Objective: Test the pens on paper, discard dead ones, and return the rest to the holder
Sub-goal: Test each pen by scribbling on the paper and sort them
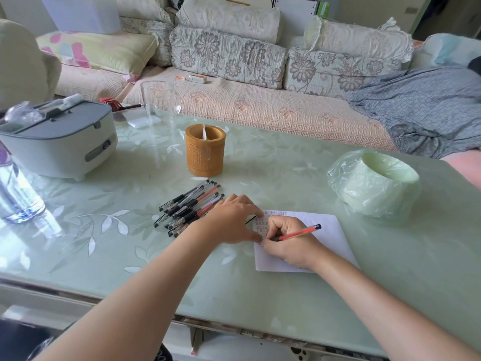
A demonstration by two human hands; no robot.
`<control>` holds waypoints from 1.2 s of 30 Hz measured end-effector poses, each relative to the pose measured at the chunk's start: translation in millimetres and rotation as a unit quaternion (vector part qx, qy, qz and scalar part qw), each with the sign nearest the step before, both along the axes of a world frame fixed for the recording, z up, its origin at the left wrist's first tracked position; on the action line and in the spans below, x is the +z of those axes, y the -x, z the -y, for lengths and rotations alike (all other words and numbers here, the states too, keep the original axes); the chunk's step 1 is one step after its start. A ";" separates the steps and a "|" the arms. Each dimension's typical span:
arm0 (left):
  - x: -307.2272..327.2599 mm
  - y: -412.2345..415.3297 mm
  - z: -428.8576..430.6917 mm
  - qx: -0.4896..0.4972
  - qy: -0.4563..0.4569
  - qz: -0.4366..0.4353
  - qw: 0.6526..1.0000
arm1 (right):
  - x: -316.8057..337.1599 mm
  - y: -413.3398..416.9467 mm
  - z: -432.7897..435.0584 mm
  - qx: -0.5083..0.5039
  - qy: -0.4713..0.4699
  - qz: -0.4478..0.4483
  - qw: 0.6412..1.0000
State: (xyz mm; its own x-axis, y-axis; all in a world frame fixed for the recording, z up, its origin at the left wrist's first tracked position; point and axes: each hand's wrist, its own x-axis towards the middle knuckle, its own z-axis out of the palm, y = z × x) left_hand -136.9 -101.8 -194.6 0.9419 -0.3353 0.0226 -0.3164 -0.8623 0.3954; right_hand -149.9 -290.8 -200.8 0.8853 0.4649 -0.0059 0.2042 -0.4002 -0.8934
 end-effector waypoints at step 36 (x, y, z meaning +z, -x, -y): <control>1.8 2.5 1.8 0.007 0.001 -0.012 1.000 | -8.2 -1.3 1.4 0.011 0.020 0.038 0.999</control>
